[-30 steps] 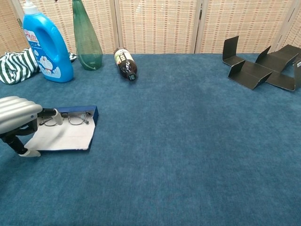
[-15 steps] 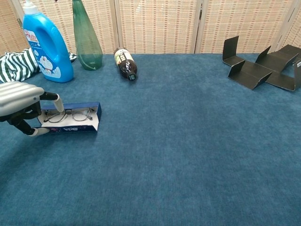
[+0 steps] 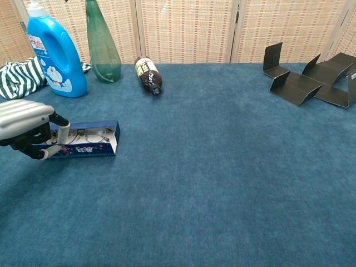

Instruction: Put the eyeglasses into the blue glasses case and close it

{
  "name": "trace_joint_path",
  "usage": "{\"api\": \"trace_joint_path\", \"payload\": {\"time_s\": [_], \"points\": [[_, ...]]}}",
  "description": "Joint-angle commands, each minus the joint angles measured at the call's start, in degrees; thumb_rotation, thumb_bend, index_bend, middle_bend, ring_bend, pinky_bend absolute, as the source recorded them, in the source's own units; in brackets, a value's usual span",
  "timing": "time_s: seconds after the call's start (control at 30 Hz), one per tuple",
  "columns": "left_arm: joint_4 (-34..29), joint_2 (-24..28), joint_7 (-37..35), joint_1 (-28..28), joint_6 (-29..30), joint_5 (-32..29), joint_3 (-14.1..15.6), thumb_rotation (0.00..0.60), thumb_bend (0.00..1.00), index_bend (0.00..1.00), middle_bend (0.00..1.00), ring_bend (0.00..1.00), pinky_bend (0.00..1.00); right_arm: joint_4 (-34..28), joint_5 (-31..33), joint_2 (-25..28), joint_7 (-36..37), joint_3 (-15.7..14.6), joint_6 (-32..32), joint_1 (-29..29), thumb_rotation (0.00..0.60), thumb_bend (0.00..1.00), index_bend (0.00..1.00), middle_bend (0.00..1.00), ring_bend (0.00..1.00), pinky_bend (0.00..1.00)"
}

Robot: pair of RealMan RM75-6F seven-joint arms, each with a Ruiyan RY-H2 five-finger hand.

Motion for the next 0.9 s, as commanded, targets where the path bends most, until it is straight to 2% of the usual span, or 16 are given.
{"api": "trace_joint_path", "payload": {"time_s": [0.03, 0.17, 0.33, 0.53, 0.67, 0.9], "points": [[-0.9, 0.8, -0.2, 0.3, 0.2, 0.5, 0.4, 0.600, 0.52, 0.59, 1.00, 0.99, 1.00, -0.1, -0.1, 0.0, -0.1, 0.0, 0.2, -0.1, 0.600, 0.27, 0.05, 0.35, 0.46, 0.27], [-2.8, 2.6, -0.8, 0.8, 0.8, 1.5, 1.0, 0.600, 0.52, 0.60, 1.00, 0.99, 1.00, -0.3, -0.1, 0.2, -0.3, 0.0, 0.4, -0.2, 0.600, 0.27, 0.05, 0.35, 0.46, 0.27], [-7.2, 7.9, -2.1, 1.3, -0.2, 2.3, 2.3, 0.600, 0.53, 0.60, 1.00, 0.99, 1.00, -0.6, -0.8, 0.2, -0.5, 0.0, 0.8, -0.1, 0.600, 0.27, 0.05, 0.35, 0.46, 0.27], [-12.0, 13.8, -6.4, 1.0, -2.3, 1.1, 1.6, 0.600, 0.52, 0.61, 1.00, 0.99, 1.00, -1.0, -1.2, 0.0, -0.7, -0.1, 1.1, -0.1, 0.600, 0.27, 0.05, 0.35, 0.46, 0.27], [-11.5, 14.8, -6.5, -0.8, -4.9, -0.8, 0.3, 0.600, 0.52, 0.61, 1.00, 0.98, 1.00, -1.1, -1.5, 0.2, -0.8, 0.0, 1.4, 0.0, 0.600, 0.27, 0.05, 0.35, 0.46, 0.27], [-8.4, 14.4, -7.1, -4.9, -11.9, -7.5, -2.2, 0.600, 0.52, 0.62, 1.00, 0.98, 1.00, -1.1, -1.8, 0.2, -0.4, -0.1, 1.8, -0.2, 0.600, 0.27, 0.05, 0.35, 0.46, 0.27]]}}
